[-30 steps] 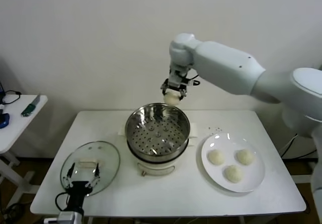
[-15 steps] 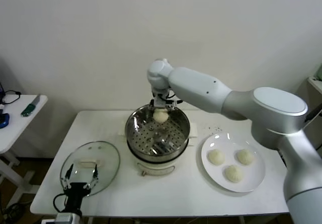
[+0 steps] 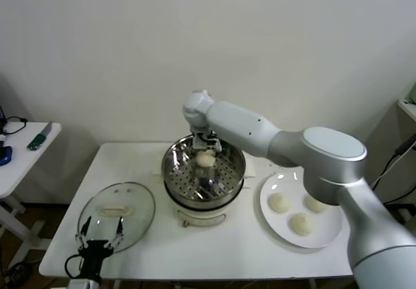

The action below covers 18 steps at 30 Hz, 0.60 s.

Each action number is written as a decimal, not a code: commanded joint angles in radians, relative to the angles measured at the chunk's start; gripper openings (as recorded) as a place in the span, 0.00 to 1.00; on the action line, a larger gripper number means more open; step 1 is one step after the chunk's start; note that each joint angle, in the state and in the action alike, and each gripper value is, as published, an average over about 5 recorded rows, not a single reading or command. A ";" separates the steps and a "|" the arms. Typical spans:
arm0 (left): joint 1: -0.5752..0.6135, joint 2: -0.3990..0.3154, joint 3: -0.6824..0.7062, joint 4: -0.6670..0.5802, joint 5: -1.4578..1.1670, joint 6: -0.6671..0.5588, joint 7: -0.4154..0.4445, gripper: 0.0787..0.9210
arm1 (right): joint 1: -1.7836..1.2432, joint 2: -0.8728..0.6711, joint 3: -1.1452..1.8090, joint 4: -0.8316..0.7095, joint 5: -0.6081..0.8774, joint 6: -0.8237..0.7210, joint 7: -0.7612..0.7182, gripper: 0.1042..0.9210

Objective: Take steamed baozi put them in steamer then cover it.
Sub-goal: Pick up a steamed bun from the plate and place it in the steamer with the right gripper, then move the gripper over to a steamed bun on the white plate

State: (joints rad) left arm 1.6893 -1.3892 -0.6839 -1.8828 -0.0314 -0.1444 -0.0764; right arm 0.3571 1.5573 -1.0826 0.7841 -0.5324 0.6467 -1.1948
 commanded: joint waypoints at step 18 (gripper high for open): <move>0.005 0.012 0.002 -0.027 -0.010 0.009 -0.002 0.88 | 0.378 -0.401 -0.288 0.323 0.769 -0.474 -0.002 0.88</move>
State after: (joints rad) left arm 1.6953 -1.3830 -0.6825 -1.9037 -0.0383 -0.1372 -0.0781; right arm 0.5349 1.3986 -1.1700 0.9206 -0.2210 0.5040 -1.2585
